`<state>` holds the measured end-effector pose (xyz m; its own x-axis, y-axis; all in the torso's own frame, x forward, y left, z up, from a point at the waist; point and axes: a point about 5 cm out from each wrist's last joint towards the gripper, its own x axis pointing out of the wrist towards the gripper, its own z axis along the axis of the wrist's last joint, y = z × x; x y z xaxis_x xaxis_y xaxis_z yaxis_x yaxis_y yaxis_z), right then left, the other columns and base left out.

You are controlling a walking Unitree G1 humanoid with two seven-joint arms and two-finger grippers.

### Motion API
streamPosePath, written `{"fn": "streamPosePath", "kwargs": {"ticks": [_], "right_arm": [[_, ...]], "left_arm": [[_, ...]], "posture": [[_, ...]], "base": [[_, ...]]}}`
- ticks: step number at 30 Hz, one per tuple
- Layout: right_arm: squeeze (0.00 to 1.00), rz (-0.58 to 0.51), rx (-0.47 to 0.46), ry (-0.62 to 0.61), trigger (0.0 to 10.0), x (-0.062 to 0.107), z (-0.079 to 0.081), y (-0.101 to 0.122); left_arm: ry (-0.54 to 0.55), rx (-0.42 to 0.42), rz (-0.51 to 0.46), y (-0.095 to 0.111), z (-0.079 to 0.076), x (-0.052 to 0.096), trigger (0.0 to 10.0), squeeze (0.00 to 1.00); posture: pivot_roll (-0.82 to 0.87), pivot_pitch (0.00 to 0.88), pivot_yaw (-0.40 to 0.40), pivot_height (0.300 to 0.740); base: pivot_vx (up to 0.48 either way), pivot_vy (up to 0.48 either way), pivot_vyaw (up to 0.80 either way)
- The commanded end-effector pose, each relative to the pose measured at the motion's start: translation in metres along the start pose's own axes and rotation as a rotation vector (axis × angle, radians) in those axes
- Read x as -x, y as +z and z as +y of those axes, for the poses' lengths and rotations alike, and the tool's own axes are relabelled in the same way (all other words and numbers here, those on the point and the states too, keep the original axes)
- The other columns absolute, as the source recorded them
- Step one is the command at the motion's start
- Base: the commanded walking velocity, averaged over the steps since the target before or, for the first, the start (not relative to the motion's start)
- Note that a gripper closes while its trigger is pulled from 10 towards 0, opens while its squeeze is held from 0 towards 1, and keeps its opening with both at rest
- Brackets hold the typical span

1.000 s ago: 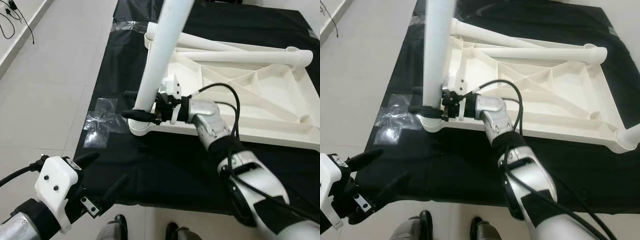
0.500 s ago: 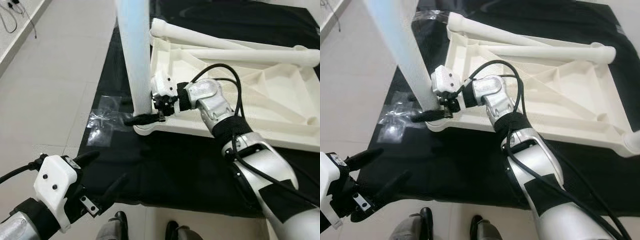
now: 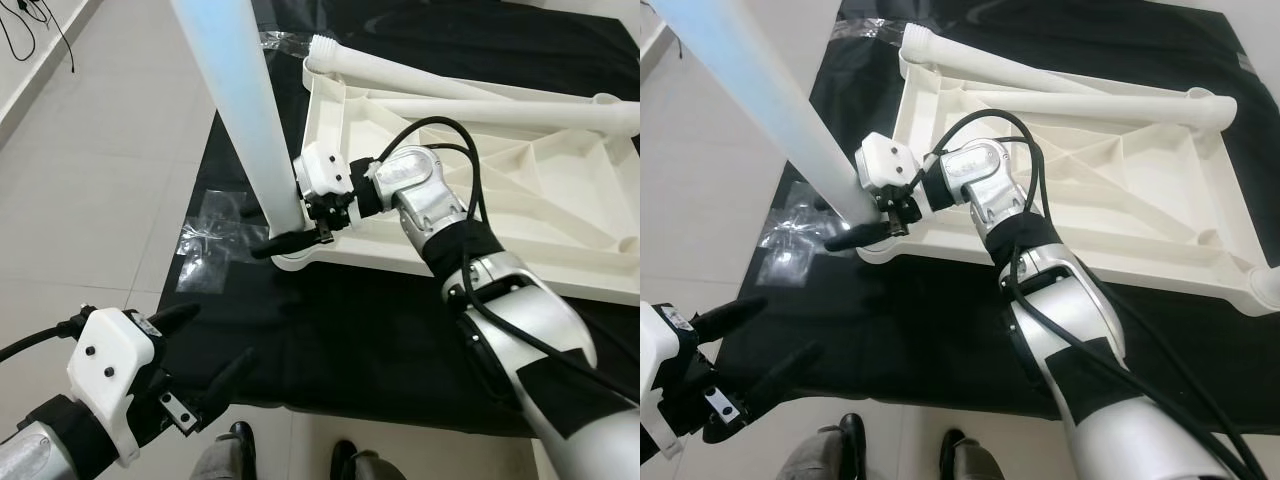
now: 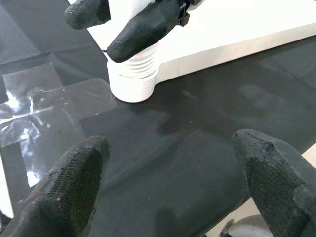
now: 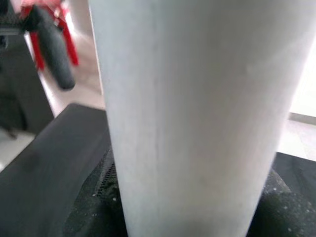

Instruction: Building children table

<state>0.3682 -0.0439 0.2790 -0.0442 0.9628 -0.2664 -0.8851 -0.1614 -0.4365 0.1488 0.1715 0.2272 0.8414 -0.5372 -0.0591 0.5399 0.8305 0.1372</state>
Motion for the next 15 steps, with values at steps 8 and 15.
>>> {"fn": "streamPosePath", "kwargs": {"ticks": [8, 15], "right_arm": [[0.00, -0.017, -0.448, -0.304, 10.0, -0.010, 0.030, -0.078], [0.00, -0.050, -0.516, -0.541, 10.0, -0.006, 0.036, -0.096]], "left_arm": [[-0.027, 0.003, 0.008, 0.001, -0.005, -0.001, 10.0, 0.00], [-0.029, 0.008, 0.015, 0.001, -0.006, 0.000, 10.0, 0.00]], "posture": [[0.20, 0.394, -0.109, 0.740], [0.19, 0.373, -0.100, 0.740]], "base": [[0.000, 0.000, 0.00], [0.000, 0.000, 0.00]]}}
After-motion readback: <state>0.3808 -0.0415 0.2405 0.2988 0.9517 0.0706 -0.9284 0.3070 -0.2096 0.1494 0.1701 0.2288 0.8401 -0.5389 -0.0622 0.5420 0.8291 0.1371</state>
